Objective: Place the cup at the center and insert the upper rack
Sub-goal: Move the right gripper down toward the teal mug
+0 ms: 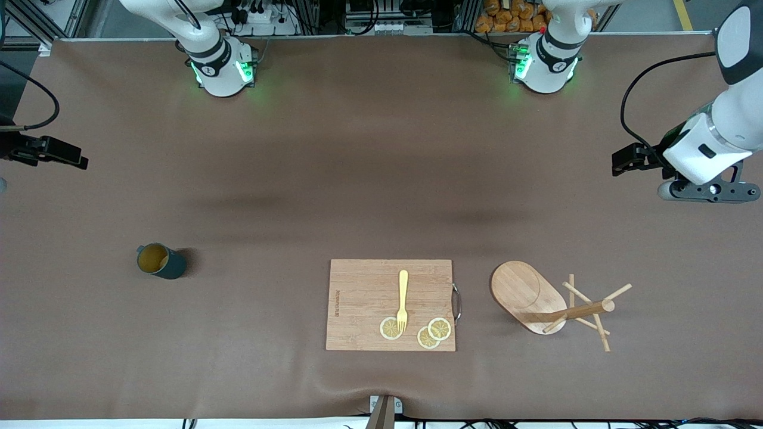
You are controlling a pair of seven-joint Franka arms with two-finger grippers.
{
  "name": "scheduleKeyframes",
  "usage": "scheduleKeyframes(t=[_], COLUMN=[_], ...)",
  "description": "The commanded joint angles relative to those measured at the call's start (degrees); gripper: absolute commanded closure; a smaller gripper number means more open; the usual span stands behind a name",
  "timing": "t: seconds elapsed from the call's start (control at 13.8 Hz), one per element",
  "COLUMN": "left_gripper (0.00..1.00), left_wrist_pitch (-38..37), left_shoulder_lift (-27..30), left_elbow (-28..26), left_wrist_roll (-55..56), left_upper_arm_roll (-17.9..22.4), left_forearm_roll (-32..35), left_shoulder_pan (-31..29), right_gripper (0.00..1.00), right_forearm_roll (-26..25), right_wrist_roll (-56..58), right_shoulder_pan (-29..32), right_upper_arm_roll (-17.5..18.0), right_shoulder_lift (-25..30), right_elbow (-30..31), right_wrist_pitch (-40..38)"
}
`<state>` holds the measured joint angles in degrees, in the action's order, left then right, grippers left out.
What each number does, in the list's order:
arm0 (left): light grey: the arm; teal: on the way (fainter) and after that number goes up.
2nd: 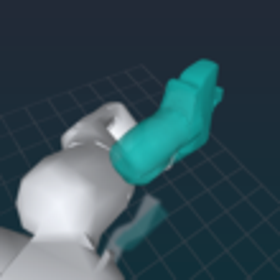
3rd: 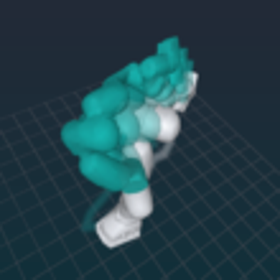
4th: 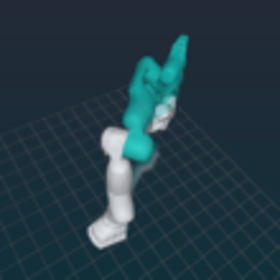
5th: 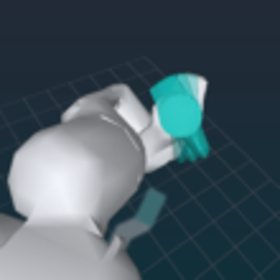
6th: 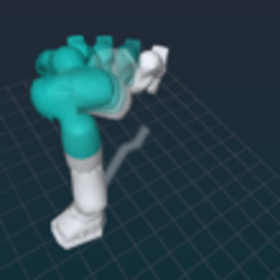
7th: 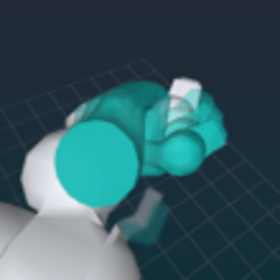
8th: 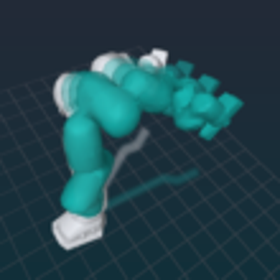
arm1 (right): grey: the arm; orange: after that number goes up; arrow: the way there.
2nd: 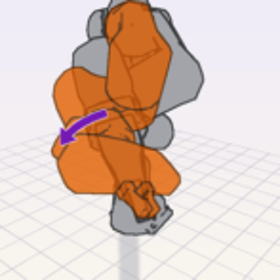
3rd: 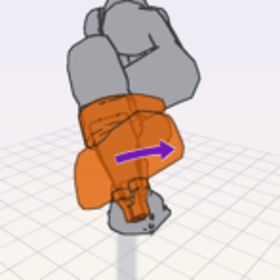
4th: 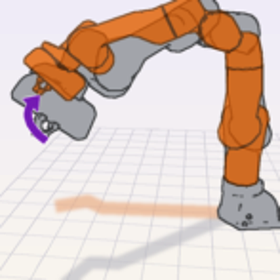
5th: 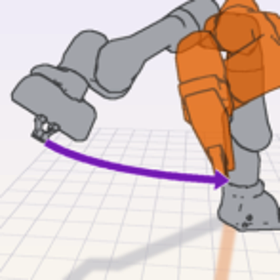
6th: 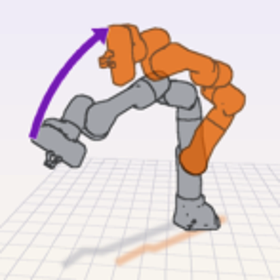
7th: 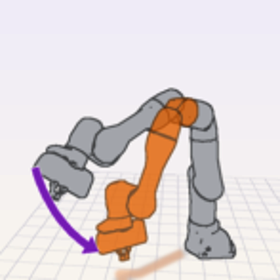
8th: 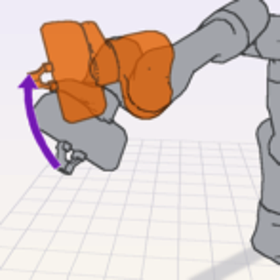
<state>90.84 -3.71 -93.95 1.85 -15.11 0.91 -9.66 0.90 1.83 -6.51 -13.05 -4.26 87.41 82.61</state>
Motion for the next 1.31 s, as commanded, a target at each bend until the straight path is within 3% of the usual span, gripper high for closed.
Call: scheduleKeyframes(t=[0.0,0.58,0.65,0.8,0.87,1.24], left_gripper=[0.0,0.0,0.0,0.0,0.0,0.0], left_wrist_pitch=[1.0,0.3,0.3,0.3,0.3,0.3], left_shoulder_lift=[1.52,-0.07,-0.15,-0.15,-0.15,-0.5], left_elbow=[-1.24,1.14,1.06,1.05,1.05,1.23], left_wrist_roll=[-0.27,0.35,0.35,0.61,0.35,0.61], left_upper_arm_roll=[-0.01,0.16,1.64,8.92,10.43,10.54], left_forearm_roll=[0.49,2.16,2.16,3.74,3.74,3.22], left_shoulder_pan=[-0.71,1.38,4.35,12.52,13.51,13.17], right_gripper=[0.0,0.0,0.0,0.0,0.0,0.0], right_forearm_roll=[-1.07,-0.98,-0.98,-0.98,-0.98,-0.72], right_wrist_roll=[-0.25,-0.25,-0.25,-0.25,-0.25,-0.25], right_shoulder_pan=[-0.43,-0.35,-0.43,-0.52,-0.7,-0.79], right_upper_arm_roll=[-0.05,-0.05,-0.05,-0.05,-0.05,0.04], right_shoulder_lift=[0.83,0.65,0.48,-0.13,-0.75,-3.64], right_elbow=[0.3,0.3,0.39,0.48,1.09,3.9], right_wrist_pitch=[-0.61,-0.52,-0.43,0.71,1.84,9.84])
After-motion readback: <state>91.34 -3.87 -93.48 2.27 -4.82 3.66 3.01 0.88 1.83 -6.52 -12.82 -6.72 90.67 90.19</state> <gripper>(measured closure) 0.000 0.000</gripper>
